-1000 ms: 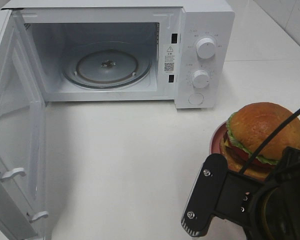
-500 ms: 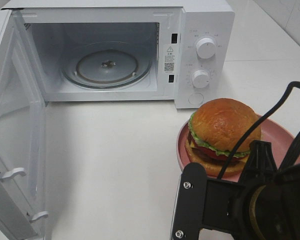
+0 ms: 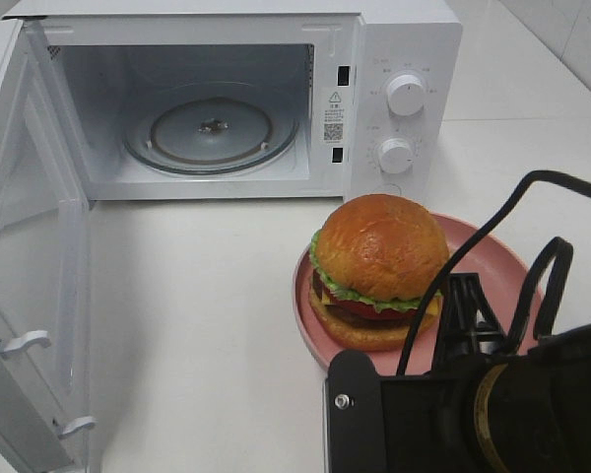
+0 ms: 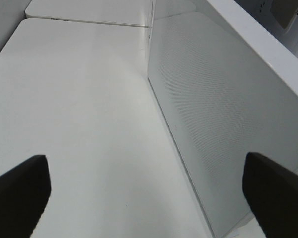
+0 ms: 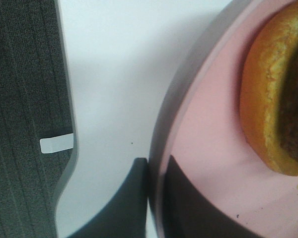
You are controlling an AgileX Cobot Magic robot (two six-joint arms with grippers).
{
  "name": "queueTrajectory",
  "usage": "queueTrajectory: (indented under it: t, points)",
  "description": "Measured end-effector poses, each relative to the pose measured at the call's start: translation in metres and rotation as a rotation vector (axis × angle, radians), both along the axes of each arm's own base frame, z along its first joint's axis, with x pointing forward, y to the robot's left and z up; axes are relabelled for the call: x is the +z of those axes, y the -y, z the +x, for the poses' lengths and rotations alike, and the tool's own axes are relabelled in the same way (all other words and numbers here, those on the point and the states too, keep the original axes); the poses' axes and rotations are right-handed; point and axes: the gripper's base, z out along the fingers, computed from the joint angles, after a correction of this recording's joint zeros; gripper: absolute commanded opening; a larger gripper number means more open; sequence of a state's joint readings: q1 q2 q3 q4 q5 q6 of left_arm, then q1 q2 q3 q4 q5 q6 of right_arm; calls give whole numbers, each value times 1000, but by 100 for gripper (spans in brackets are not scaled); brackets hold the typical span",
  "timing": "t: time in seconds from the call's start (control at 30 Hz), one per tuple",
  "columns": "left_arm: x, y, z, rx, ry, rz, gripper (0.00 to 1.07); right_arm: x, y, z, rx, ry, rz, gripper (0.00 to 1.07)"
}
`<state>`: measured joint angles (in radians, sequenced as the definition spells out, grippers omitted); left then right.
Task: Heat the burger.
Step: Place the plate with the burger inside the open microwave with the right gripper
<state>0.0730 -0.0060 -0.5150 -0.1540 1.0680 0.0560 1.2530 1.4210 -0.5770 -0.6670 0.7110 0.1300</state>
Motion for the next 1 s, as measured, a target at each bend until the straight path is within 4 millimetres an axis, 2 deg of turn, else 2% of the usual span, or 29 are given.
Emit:
queueTrajectory:
  t: [0.3, 0.87, 1.0]
  points:
    - [0, 0, 0, 0, 0, 0, 98, 0, -4, 0, 179, -5, -41, 2]
    - [0, 0, 0, 0, 0, 0, 98, 0, -8, 0, 218, -1, -15, 0]
    - [0, 0, 0, 0, 0, 0, 98, 0, -8, 8, 266, 11, -13, 0]
